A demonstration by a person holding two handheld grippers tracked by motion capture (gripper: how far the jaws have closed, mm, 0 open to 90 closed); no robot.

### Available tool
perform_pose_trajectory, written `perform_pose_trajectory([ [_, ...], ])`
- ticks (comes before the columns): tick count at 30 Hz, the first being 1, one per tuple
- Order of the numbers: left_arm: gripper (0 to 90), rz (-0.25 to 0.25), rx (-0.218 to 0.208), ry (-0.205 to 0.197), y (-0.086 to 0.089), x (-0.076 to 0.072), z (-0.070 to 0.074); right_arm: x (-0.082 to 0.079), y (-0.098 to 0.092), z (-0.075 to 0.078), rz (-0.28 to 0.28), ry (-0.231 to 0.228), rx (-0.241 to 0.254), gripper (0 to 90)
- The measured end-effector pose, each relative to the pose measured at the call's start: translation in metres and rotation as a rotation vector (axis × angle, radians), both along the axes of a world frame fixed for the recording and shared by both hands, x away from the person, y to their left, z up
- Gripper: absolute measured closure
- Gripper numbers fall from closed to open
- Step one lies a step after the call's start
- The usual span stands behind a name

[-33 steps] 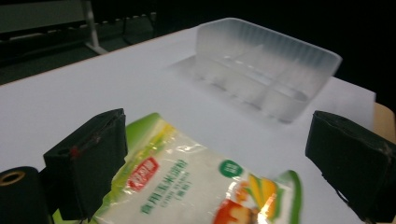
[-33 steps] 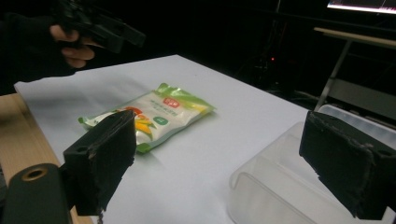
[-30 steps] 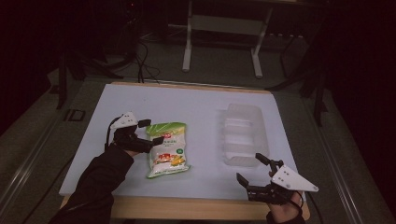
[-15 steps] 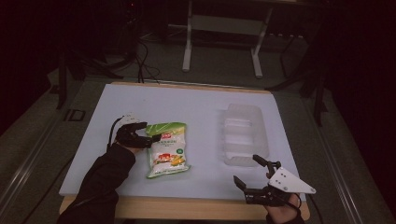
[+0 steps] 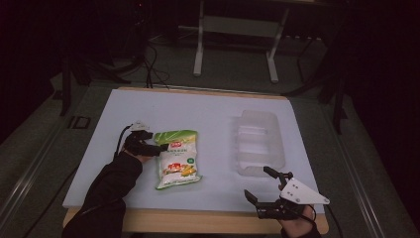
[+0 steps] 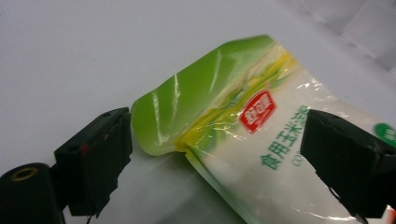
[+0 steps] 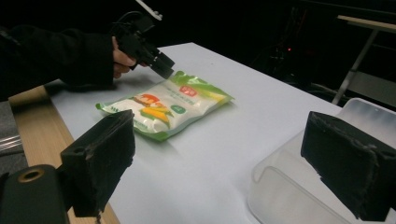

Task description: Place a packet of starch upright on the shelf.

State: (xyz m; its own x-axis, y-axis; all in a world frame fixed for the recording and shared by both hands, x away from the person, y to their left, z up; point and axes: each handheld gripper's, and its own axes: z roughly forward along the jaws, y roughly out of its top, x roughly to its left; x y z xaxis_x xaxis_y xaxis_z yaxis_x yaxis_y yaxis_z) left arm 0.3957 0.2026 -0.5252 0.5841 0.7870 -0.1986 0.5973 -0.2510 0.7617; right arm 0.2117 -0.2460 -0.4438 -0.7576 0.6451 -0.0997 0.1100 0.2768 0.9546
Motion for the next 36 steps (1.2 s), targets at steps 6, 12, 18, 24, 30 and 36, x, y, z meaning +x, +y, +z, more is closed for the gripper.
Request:
perform_pose_trajectory([
  [6,9.4,0.016,0.041,0.008,0.000,0.013,-0.009,0.001,0.000,-0.002,0.006,0.005,-0.004,9.9],
  [12,9.5,-0.009,0.044,0.042,-0.004,0.020,-0.015,0.002,0.000,-0.003,0.008,0.015,-0.004,9.9],
  [18,25.5,-0.062,0.054,0.037,-0.016,0.014,-0.013,0.002,0.000,-0.002,0.012,0.020,-0.001,9.9],
  [24,46.4,-0.087,0.146,0.061,-0.029,0.006,-0.006,0.002,0.001,-0.002,0.013,0.024,0.004,9.9],
  [30,72.1,-0.109,0.203,0.056,-0.040,0.001,-0.003,0.001,0.000,0.000,0.012,0.024,0.009,9.9],
  [36,77.2,-0.078,0.168,0.046,-0.038,-0.001,0.003,0.003,-0.004,0.000,0.005,0.023,0.014,13.3],
])
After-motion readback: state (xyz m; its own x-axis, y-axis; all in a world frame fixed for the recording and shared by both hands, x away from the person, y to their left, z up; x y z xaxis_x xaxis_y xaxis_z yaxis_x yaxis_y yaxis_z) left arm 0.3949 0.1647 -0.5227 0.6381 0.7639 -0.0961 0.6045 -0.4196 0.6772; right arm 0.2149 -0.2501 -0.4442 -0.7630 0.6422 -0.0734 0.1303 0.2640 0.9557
